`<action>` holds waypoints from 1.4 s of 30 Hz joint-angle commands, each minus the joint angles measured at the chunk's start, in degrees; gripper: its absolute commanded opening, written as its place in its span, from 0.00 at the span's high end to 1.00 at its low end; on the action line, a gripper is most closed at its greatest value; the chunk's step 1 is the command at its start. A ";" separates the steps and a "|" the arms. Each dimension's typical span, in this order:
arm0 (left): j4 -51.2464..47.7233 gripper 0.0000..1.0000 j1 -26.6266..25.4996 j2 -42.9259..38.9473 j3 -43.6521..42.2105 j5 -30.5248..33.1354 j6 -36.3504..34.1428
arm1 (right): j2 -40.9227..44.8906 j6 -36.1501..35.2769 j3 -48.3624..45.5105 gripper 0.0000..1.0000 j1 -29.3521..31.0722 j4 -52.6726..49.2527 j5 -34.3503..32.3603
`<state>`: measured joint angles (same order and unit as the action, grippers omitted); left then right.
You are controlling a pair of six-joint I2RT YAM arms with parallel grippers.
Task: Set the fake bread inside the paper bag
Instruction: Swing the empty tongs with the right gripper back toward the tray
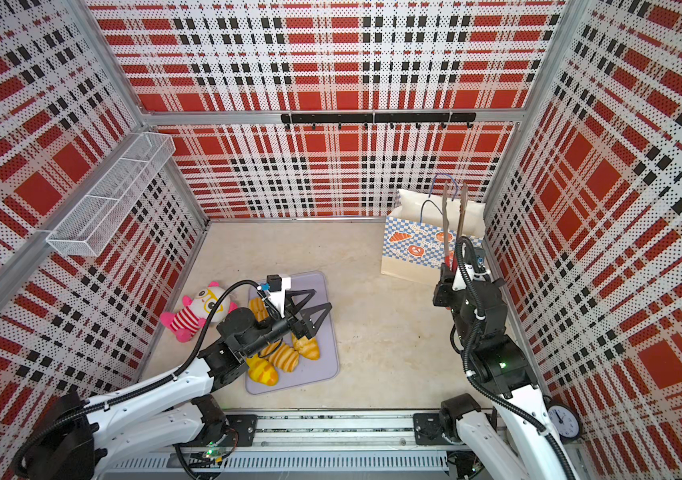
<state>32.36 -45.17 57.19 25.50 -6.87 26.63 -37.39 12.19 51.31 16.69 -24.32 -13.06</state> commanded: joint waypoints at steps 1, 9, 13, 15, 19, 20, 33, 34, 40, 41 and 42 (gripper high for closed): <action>-0.63 0.02 -0.45 -0.14 0.67 3.29 0.60 | 0.44 1.15 -0.53 0.68 -0.30 4.63 13.02; -0.64 0.02 -0.97 -0.99 -0.21 7.01 2.52 | -3.02 5.23 -6.18 0.68 -0.17 10.18 34.38; -1.06 0.02 -0.98 -3.90 -1.32 10.52 3.18 | -6.55 9.58 -9.83 0.68 0.83 12.03 39.19; -3.33 0.02 -0.98 -4.05 -0.47 11.40 4.08 | -8.24 10.11 -10.18 0.68 2.20 10.42 39.86; -10.24 0.02 0.52 -3.04 1.36 11.90 8.20 | -10.95 10.30 -9.96 0.66 7.18 6.79 38.40; -10.92 0.02 1.29 -3.04 1.17 10.79 9.45 | -11.63 10.40 -9.72 0.65 8.20 5.97 38.50; -29.62 0.02 3.49 -11.83 -0.06 10.49 20.82 | -17.36 10.84 -9.40 0.61 15.48 1.47 38.96; -31.39 0.02 3.66 -12.21 0.32 10.64 21.50 | -17.69 10.35 -9.30 0.61 15.59 1.34 38.89; -40.64 0.02 5.09 -15.64 1.23 10.83 23.67 | -18.66 6.28 -9.62 0.60 17.40 0.69 34.95; -41.79 0.02 5.33 -16.53 1.23 10.75 23.81 | -18.68 6.27 -9.82 0.60 17.65 0.92 34.79; -42.72 0.02 5.50 -17.21 1.24 10.76 23.99 | -18.86 6.19 -9.91 0.60 17.87 1.11 35.02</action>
<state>-4.38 -40.29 41.87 24.62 3.36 49.28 -56.36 20.71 40.56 33.80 -24.32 23.05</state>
